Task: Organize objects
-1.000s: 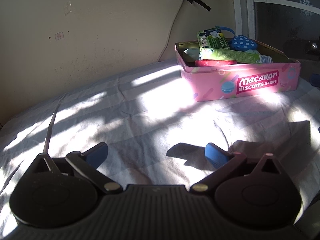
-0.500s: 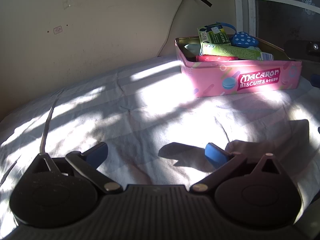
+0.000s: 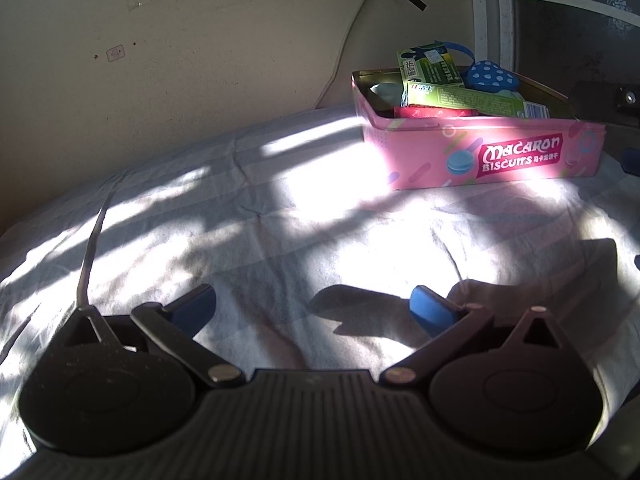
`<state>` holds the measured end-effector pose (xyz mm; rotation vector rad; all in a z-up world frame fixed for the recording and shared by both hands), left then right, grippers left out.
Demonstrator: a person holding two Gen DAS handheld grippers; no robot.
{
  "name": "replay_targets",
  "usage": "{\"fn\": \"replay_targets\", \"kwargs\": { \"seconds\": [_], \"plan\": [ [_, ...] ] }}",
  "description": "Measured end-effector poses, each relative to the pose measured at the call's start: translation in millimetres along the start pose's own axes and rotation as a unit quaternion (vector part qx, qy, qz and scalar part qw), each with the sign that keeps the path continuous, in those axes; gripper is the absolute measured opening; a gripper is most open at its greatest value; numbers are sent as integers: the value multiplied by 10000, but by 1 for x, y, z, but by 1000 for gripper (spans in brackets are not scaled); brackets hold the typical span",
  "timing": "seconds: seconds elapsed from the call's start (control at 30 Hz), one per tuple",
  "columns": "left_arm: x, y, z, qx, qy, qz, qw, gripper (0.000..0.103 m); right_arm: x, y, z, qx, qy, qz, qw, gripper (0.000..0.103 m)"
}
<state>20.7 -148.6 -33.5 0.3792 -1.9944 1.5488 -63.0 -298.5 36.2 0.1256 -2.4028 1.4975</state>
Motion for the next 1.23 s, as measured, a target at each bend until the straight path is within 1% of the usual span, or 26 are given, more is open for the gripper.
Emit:
{"fn": "replay_targets", "kwargs": {
  "seconds": [0.83, 1.23],
  "plan": [
    [-7, 6, -3, 35, 103, -124, 9999, 103, -6, 4, -2, 55, 40, -71, 10000, 98],
    [-6, 6, -3, 59, 195, -110, 9997, 103, -8, 6, -2, 79, 44, -106, 9999, 98]
  ]
}}
Point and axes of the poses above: each gripper's, at about its wrist camera, not at the fingertips, and x roughly against the way its jaws point, z to its right, y to its underside, the point moved 10 cm from there along -x, roughly the way its jaws point
